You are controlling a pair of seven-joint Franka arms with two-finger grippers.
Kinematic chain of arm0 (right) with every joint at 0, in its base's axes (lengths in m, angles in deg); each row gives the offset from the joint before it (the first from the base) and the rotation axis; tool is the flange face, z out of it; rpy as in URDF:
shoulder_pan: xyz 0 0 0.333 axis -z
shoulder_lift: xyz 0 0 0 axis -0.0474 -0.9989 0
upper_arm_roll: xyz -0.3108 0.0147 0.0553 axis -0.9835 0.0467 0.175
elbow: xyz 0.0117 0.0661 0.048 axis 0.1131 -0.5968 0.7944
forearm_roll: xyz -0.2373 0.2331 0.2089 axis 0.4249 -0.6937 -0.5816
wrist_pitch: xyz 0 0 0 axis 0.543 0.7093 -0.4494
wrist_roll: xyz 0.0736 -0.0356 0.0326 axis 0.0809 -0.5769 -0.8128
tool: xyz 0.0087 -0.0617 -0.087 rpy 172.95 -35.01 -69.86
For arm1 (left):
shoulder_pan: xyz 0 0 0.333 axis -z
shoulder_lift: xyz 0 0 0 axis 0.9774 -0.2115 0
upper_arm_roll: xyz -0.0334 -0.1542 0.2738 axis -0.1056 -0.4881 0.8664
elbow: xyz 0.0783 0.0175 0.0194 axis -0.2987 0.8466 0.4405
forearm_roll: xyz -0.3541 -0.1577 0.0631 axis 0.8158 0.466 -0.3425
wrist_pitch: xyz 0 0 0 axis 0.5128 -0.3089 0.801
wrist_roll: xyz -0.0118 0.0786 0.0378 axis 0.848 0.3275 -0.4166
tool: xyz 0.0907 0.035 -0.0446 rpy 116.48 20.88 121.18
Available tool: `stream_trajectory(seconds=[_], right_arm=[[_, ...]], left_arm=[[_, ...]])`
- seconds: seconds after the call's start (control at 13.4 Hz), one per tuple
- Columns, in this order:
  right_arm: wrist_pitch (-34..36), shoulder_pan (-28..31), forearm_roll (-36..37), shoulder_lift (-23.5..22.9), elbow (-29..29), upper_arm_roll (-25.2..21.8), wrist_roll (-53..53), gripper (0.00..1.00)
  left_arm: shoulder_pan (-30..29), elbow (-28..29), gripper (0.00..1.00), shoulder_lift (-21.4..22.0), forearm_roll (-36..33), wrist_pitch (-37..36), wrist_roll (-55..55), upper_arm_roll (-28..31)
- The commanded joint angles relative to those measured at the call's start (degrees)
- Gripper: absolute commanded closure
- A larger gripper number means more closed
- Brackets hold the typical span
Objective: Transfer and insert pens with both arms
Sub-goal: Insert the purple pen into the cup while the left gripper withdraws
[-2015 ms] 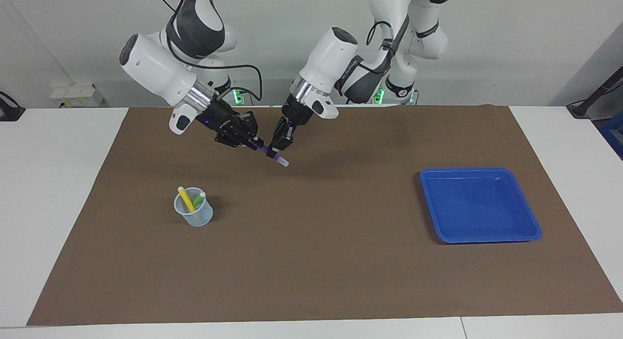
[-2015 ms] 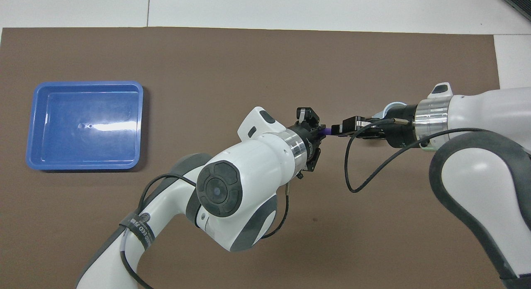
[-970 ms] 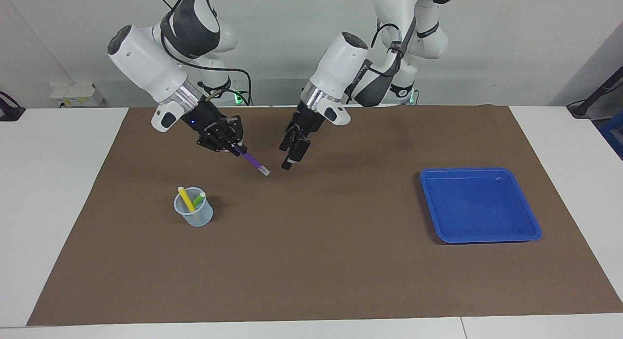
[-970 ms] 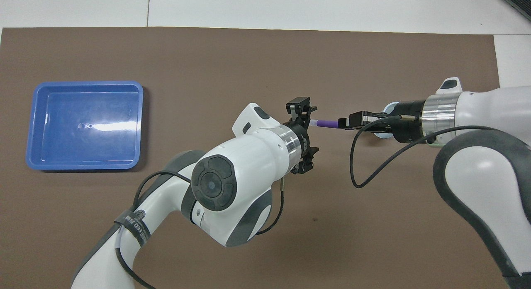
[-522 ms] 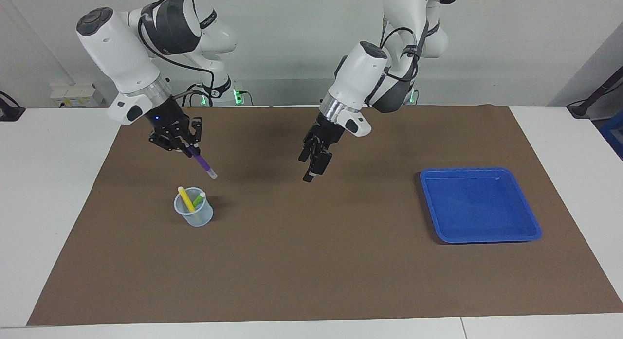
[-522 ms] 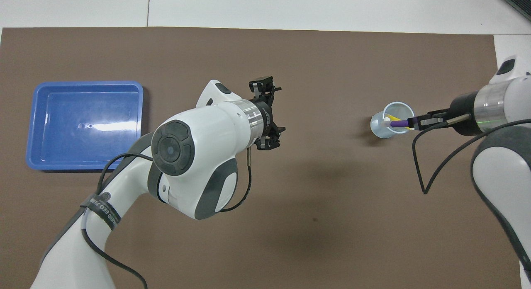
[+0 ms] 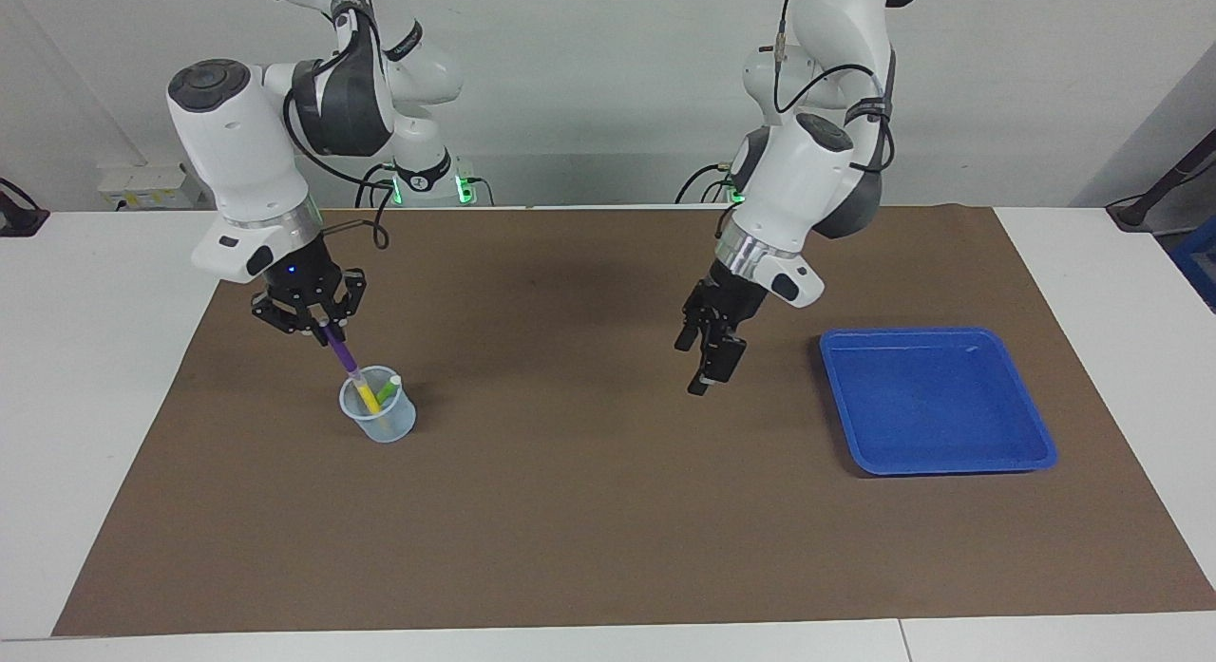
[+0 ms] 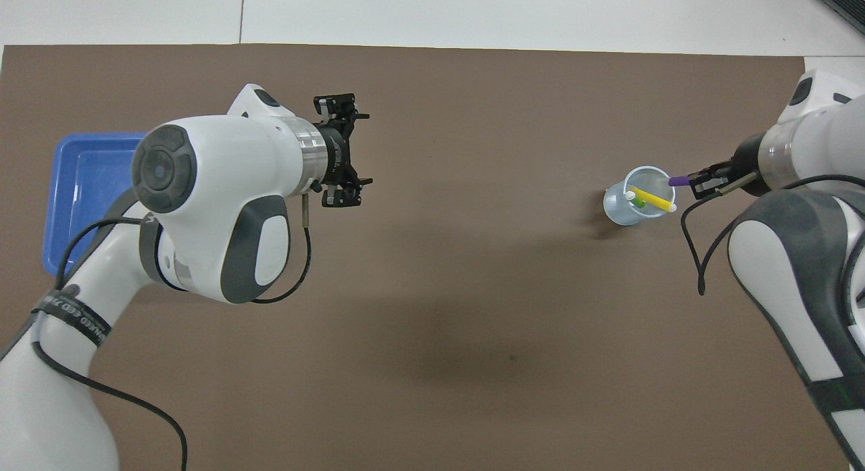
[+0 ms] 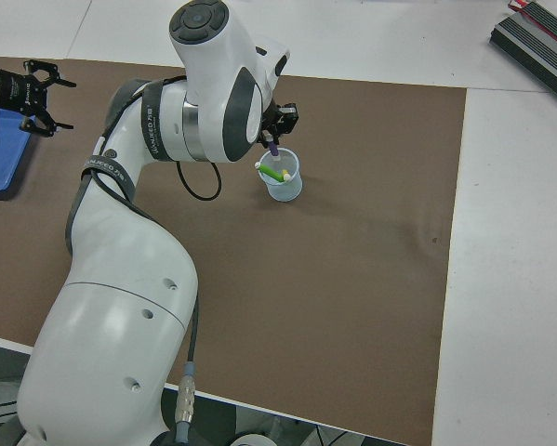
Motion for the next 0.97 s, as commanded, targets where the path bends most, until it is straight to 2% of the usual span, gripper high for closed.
stream_trajectory(seconds=[0.0, 0.15, 0.45, 0.67, 0.9], right_arm=[[0.2, 1.0, 1.0, -3.6, 3.8, 0.7, -1.7, 1.0], [-1.3, 0.4, 1.1, -5.0, 3.6, 0.7, -1.7, 1.0], [-1.5, 0.0, 1.1, -5.7, 2.4, 0.7, -1.3, 1.0], [-1.4, 0.0, 0.9, -6.0, 2.0, 0.7, -1.0, 1.0], [-2.4, -0.2, 0.8, -6.0, 0.4, 0.7, -0.6, 1.0]], left_arm=[[-5.4, 0.7, 0.0, 1.7, -0.5, -5.2, 7.0, -0.4], [-9.6, 0.7, 0.0, 2.0, -2.7, -7.3, 13.0, -0.4], [-16.8, 0.7, 0.0, 2.4, -2.8, -10.8, 32.0, -0.5], [-18.9, 0.5, 0.0, 2.4, -3.3, -10.9, 36.5, -0.4], [-19.9, -1.4, 0.0, 2.3, -9.2, -11.5, 37.2, -0.5]])
